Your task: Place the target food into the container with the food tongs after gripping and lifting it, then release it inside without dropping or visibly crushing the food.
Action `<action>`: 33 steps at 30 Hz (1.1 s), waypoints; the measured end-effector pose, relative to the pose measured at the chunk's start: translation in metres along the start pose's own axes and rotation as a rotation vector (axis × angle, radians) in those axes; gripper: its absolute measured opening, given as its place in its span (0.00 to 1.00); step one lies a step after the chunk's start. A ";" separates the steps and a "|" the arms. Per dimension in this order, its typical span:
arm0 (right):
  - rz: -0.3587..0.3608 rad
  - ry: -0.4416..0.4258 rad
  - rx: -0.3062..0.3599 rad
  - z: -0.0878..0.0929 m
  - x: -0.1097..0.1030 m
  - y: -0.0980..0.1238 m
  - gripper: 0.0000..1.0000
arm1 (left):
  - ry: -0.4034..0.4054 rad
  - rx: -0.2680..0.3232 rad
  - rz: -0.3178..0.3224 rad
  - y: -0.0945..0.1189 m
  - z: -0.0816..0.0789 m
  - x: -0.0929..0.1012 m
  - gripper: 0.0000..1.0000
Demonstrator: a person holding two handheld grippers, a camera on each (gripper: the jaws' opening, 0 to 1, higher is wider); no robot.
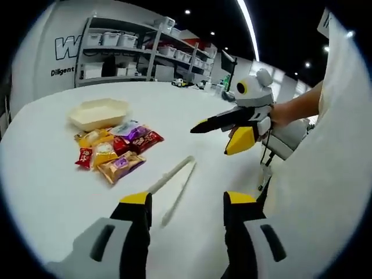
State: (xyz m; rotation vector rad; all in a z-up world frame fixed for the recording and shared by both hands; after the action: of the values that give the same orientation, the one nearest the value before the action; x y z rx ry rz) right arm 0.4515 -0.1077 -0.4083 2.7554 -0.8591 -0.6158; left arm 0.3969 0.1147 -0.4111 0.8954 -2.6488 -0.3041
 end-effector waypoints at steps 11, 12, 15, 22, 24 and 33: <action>-0.036 0.008 -0.023 0.006 -0.007 -0.009 0.95 | -0.012 -0.034 0.026 -0.011 0.004 -0.004 0.36; -0.038 0.009 -0.024 0.006 -0.008 -0.009 0.95 | -0.009 -0.043 0.025 -0.011 0.005 -0.005 0.35; -0.048 0.004 -0.029 0.007 -0.009 -0.010 0.95 | -0.020 -0.048 0.047 -0.015 0.006 -0.005 0.31; -0.066 -0.011 -0.049 0.012 -0.011 -0.013 0.94 | -0.027 -0.083 0.047 -0.022 0.009 -0.010 0.29; -0.072 -0.004 -0.055 0.014 -0.012 -0.014 0.94 | -0.025 -0.087 0.048 -0.023 0.010 -0.012 0.28; -0.090 -0.013 -0.072 0.018 -0.017 -0.015 0.93 | -0.041 -0.124 0.056 -0.027 0.015 -0.016 0.24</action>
State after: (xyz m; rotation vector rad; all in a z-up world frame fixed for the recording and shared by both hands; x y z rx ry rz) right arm 0.4382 -0.0864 -0.4234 2.7397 -0.7044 -0.6674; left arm 0.4179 0.1044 -0.4373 0.7829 -2.6537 -0.4717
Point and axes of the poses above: the point that each gripper's makers call its tool centre point, and the gripper's own axes: y roughly backward along the fingers, x roughly to its right, z roughly out of its underside, the point moved 9 cm from there along y, roughly backward along the fingers, and after that the axes turned 12 degrees about x, right-handed, at the moved point
